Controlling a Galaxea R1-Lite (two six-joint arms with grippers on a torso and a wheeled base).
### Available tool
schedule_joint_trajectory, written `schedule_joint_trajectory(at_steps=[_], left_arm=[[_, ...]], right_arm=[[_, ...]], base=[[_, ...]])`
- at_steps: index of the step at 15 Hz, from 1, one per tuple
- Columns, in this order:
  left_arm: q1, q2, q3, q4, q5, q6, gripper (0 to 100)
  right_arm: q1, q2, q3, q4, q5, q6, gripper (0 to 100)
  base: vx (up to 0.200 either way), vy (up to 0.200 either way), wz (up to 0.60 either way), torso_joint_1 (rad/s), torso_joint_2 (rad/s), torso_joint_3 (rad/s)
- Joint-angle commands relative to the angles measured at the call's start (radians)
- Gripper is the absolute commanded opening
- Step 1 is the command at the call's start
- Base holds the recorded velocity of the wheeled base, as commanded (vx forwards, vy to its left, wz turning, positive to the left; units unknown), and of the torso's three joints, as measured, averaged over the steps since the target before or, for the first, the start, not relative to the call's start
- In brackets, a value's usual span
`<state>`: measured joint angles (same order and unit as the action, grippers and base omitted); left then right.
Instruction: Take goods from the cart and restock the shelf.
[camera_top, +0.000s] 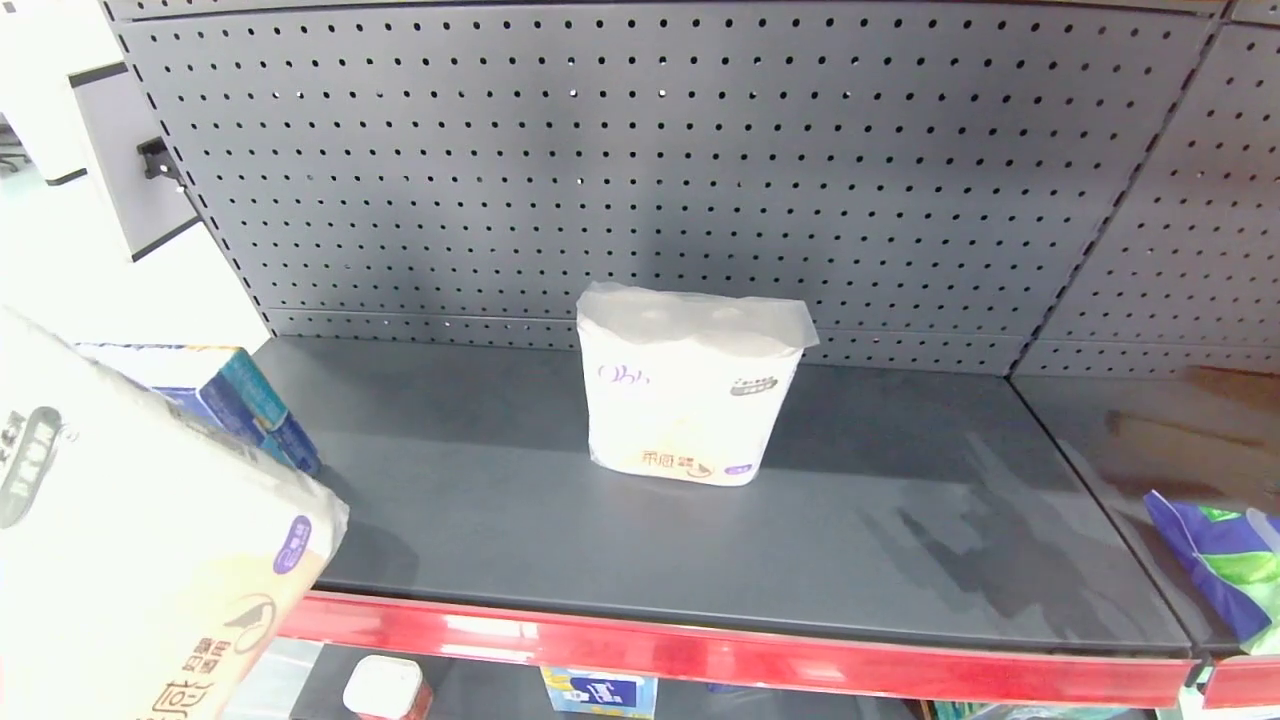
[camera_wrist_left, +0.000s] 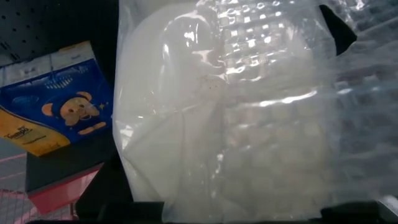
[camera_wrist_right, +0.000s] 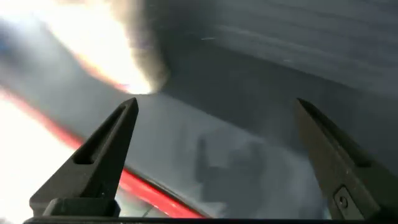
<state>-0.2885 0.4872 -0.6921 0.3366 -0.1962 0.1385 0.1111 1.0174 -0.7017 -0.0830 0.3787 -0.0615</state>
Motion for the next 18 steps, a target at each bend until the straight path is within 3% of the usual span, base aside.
schedule_joint_trajectory(at_steps=[1,2,5,10,18], left_arm=[[-0.001,0.076,-0.027,-0.004,-0.008,-0.022,0],[-0.001,0.096,-0.040,-0.002,-0.011,-0.042,0],[-0.001,0.103,-0.038,-0.002,-0.011,-0.045,0],[-0.001,0.122,-0.047,-0.004,-0.003,-0.045,0],[-0.001,0.168,-0.081,-0.005,-0.005,-0.045,0]], right_arm=[[0.099,0.328,-0.121,-0.032,0.163,-0.067,100],[0.111,0.392,-0.130,-0.063,0.221,-0.127,100],[0.131,0.566,-0.183,-0.129,0.278,-0.276,100],[0.219,0.665,-0.283,-0.130,0.350,-0.274,100],[0.222,0.756,-0.390,-0.130,0.351,-0.276,100]], base=[[0.000,0.000,0.00,0.000,0.00,0.000],[0.000,0.000,0.00,0.000,0.00,0.000],[0.000,0.000,0.00,0.000,0.00,0.000],[0.000,0.000,0.00,0.000,0.00,0.000],[0.000,0.000,0.00,0.000,0.00,0.000]])
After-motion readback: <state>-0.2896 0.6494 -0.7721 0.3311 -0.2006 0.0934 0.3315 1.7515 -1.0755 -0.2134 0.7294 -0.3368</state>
